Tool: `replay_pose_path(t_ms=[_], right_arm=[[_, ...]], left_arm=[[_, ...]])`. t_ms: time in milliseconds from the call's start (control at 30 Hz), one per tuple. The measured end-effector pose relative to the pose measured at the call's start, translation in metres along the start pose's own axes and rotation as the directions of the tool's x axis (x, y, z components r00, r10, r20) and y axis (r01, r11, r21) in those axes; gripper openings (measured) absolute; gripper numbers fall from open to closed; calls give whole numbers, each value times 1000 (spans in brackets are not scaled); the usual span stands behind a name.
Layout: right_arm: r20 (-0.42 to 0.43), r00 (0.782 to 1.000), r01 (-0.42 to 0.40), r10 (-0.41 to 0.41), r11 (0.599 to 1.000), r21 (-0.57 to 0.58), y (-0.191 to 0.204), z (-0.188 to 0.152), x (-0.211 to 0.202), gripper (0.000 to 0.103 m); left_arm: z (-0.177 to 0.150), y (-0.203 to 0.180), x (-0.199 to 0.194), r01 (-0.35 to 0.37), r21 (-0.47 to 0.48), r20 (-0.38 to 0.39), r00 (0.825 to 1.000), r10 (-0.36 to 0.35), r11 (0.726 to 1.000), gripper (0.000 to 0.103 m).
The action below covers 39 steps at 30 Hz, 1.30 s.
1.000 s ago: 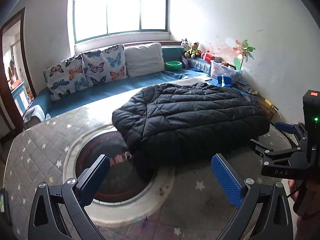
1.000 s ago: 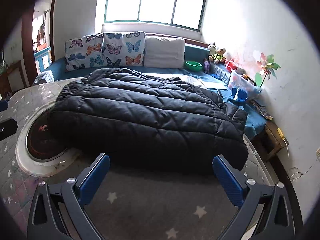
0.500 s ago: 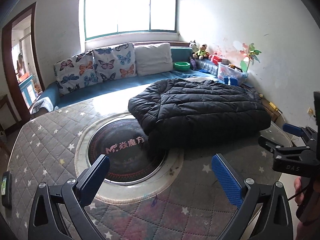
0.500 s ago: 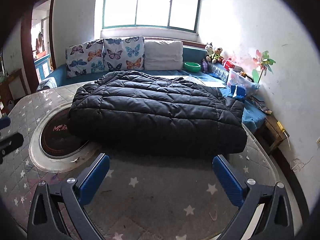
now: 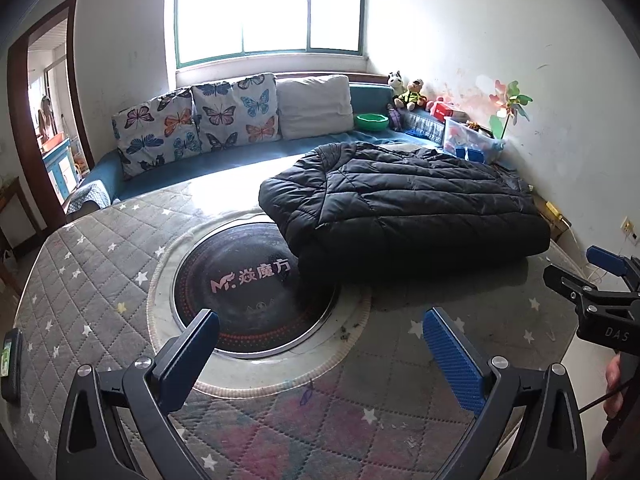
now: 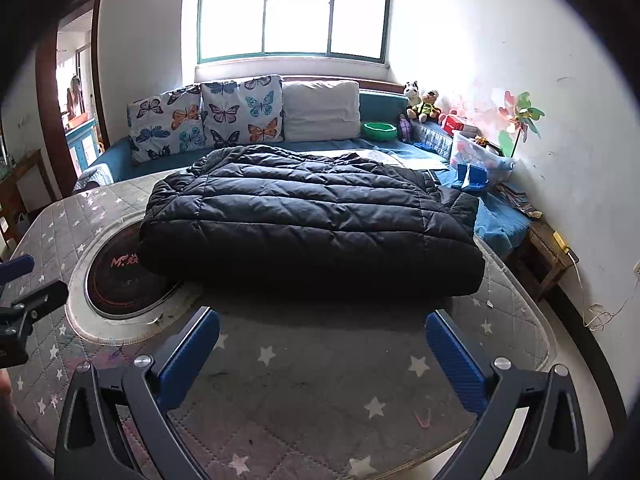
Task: Fold large clothes
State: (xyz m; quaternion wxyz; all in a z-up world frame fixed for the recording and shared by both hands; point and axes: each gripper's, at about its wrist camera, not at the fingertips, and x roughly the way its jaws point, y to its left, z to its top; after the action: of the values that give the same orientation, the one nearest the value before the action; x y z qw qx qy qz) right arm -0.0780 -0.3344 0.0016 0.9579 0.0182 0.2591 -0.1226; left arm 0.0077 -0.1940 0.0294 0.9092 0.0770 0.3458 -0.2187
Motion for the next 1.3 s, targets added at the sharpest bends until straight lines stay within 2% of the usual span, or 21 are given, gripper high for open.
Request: replay_pose_path(t_ms=[1300], right_arm=[[-19, 999, -27, 27, 1000, -6, 2, 1, 4, 103]], left_arm=[[-9, -8, 11, 25, 22, -39, 999, -24, 999, 103]])
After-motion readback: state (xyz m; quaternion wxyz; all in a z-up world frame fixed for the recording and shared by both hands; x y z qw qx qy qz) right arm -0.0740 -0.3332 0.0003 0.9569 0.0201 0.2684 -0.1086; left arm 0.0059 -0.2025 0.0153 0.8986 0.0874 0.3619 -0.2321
